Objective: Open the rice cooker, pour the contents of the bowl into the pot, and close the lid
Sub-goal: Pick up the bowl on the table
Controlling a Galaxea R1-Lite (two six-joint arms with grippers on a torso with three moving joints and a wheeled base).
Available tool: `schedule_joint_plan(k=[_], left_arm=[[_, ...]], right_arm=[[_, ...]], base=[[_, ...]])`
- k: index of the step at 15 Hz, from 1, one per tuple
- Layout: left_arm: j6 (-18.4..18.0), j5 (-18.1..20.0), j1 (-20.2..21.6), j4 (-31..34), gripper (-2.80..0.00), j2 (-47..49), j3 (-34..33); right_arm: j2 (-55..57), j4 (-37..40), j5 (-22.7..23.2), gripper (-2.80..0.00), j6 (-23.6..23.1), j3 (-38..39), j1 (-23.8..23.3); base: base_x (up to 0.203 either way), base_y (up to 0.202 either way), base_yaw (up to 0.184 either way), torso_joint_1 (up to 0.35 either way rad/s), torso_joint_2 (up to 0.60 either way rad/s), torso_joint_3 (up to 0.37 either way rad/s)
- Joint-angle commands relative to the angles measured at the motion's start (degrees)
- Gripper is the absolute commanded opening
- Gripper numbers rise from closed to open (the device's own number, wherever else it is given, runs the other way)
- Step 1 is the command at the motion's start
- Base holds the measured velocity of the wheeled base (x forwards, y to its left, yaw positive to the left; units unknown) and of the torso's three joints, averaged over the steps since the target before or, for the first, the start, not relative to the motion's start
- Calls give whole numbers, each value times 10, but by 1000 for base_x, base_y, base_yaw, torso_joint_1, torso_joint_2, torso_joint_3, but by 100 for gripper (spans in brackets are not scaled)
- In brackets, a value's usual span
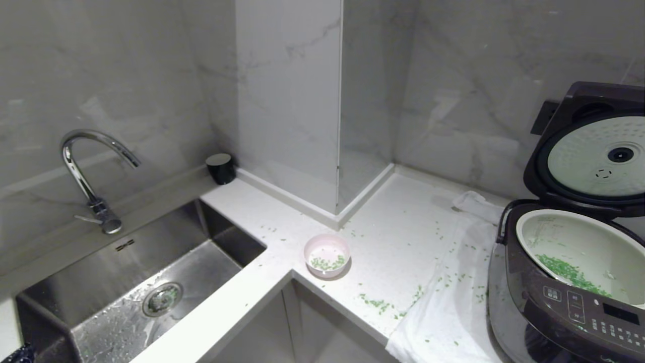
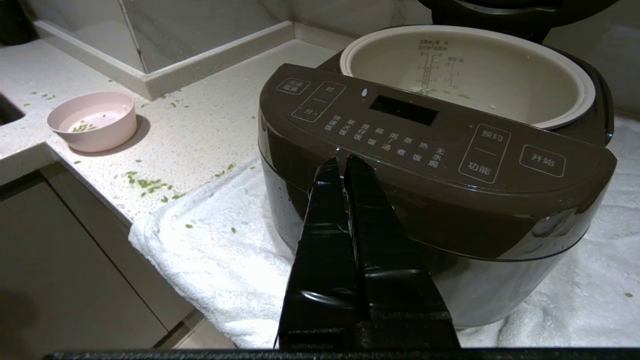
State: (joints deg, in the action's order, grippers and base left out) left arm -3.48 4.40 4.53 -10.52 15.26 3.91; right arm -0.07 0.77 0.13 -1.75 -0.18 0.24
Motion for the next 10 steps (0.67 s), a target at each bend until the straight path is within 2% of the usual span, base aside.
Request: schedule_joint_plan(k=[1,2,4,6,7,8,9,10], left_arm=[[-15,-6,3,19,-280,1,-34],[-14,-13,6,42,-280,1,-31],[-16,-70,12,65,-280,2,-25],[-18,-120,52,64,-280,17,-24],[-20,-121,61,59,-280,4,-28],[-18,-112,62,32,-280,0,-35],[-14,-77,63,1,-280,1,-44],[-8,-10,63,-7,-280,1,-46]], right_arm=[[1,0,0,-280,0,0,0],[1,0,0,-280,0,0,0],[1,0,0,-280,0,0,0],[1,0,0,-280,0,0,0],[1,0,0,-280,0,0,0],[1,0,0,-280,0,0,0],[1,0,0,-280,0,0,0],[1,0,0,-280,0,0,0]], base=[[0,0,0,0,0,0],[0,0,0,0,0,0],[0,0,0,0,0,0],[0,0,0,0,0,0],[0,0,0,0,0,0],[0,0,0,0,0,0],[0,0,0,0,0,0],[0,0,0,0,0,0]])
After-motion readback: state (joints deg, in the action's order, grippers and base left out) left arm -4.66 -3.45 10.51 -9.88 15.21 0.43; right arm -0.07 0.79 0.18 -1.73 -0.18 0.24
